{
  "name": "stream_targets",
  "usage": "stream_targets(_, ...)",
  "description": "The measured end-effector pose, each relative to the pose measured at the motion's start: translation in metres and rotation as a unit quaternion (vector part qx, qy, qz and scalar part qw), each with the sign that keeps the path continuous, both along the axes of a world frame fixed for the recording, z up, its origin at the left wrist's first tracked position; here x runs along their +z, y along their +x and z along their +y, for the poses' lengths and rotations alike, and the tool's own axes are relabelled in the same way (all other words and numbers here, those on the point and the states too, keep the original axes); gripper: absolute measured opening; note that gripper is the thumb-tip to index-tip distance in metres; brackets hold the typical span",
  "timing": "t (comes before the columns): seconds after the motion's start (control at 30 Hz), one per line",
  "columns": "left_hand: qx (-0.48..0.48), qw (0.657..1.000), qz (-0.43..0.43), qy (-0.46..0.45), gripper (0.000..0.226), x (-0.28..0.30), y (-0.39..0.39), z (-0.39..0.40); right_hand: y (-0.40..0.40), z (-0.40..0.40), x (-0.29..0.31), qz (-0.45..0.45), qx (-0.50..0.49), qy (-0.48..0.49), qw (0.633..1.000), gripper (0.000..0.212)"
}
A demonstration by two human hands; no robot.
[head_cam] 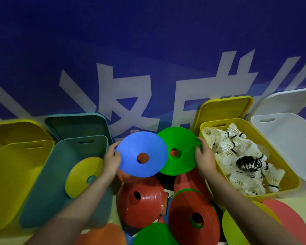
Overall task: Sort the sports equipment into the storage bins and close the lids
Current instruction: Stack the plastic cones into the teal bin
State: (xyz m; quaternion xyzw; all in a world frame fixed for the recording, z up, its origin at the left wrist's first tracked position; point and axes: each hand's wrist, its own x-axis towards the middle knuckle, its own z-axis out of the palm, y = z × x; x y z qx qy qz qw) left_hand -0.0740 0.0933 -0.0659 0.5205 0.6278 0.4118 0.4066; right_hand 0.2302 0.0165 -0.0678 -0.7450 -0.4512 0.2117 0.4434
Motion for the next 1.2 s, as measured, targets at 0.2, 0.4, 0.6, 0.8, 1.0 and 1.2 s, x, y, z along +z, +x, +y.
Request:
stream_targets(0.2,0.058,0.994,-0.060,0.070,0.039,0.065,-0.056,-0.009,-0.045,-0.006,0.038,0.042,0.022,0.052,0.998,0.034)
stream_targets(0.4,0.100,0.991,-0.020,0.087,0.038,0.078,-0.155,-0.024,-0.110,-0.010,0.053,0.040,0.052,0.066,0.996,0.043)
stream_targets(0.6,0.115,0.991,0.054,0.051,0.040,0.037,-0.243,-0.020,-0.175,0.000,0.037,0.078,0.059,0.056,0.994,0.045)
stream_targets(0.8,0.026,0.979,0.195,0.050,0.043,0.001,-0.256,-0.008,-0.227,0.017,0.023,0.118,-0.016,0.032,0.992,0.047)
stream_targets(1.0,-0.100,0.971,0.216,0.033,0.042,-0.024,-0.229,0.013,-0.268,0.025,0.016,0.070,-0.035,-0.004,0.997,0.050)
stream_targets(1.2,-0.187,0.889,0.417,0.000,0.076,-0.034,-0.238,0.006,-0.292,0.025,0.025,0.037,0.021,-0.017,0.999,0.059)
